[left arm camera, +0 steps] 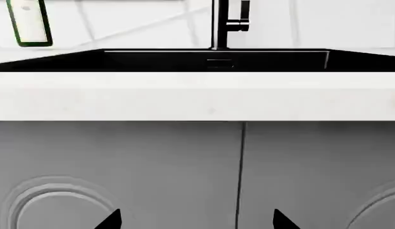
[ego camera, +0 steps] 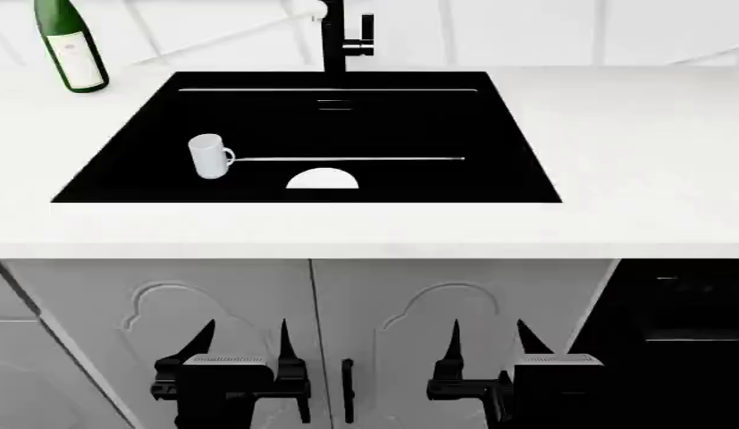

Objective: Pick the cup and bowl from the sink and place them on the counter for drying.

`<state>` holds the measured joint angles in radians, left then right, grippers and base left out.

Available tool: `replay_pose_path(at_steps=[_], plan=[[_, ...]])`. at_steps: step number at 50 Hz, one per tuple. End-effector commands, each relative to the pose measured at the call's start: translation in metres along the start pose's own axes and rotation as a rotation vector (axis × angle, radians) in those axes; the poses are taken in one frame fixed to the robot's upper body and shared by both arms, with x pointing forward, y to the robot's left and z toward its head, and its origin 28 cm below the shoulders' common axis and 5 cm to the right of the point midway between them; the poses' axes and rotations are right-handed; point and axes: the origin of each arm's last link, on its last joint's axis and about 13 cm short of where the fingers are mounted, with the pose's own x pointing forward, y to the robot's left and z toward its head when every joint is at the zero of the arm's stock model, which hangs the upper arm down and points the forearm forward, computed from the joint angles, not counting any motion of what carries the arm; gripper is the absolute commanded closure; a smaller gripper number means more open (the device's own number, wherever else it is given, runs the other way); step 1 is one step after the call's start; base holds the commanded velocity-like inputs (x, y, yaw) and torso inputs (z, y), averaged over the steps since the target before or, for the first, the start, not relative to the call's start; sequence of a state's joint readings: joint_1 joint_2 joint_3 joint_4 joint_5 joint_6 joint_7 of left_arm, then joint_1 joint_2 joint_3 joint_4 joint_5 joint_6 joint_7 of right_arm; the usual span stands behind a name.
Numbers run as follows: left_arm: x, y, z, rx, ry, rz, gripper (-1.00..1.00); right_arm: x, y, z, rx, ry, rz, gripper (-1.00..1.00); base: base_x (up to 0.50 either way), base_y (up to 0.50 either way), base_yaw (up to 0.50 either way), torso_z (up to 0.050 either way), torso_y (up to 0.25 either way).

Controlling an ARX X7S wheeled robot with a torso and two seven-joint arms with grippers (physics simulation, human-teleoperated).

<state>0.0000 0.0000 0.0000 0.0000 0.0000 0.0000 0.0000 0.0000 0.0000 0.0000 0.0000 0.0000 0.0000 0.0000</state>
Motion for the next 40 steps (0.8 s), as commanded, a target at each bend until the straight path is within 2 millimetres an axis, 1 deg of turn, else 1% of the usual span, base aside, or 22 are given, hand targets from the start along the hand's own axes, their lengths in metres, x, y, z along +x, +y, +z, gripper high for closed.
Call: replay_pose_path(at_steps=[1,2,10,21,24,29,40], plan=[[0.0007,-0.0017,-0.0035,0.02,0.016,-0.014,-1.0,0.0,0.0,0.0005,-0.011,-0.007,-0.002,-1.0,0.0,0.0,0.0,0.0,0.0],[0.0005,0.0023,-0.0036,0.015,0.015,0.004,-1.0,0.0006,0.0005,0.0,-0.011,-0.003,0.001,-1.0,0.0,0.0,0.0,0.0,0.0],[0.0028,-0.0009,-0.0051,0.008,0.024,0.013,-1.0,-0.0007,-0.0003,0.0002,-0.02,-0.02,0.004,-1.0,0.0,0.0,0.0,0.0,0.0],[-0.002,0.0062,-0.0067,0.005,0.021,0.011,-1.0,-0.0007,0.0005,0.001,-0.029,-0.011,0.013,-1.0,0.0,0.0,0.0,0.0,0.0],[0.0013,0.0027,-0.0049,0.005,0.02,0.014,-1.0,-0.0008,-0.001,0.0016,0.009,-0.024,0.01,-1.0,0.0,0.44,0.0,0.0,0.0],[0.0051,-0.0027,-0.0052,0.037,0.018,0.007,-1.0,-0.0004,-0.0008,0.0005,-0.02,-0.02,0.012,-1.0,0.0,0.5,0.0,0.0,0.0],[0.0058,-0.0026,-0.0057,0.031,0.029,0.009,-1.0,-0.0003,-0.0015,0.0004,-0.026,-0.024,0.001,-1.0,0.0,0.5,0.0,0.0,0.0]])
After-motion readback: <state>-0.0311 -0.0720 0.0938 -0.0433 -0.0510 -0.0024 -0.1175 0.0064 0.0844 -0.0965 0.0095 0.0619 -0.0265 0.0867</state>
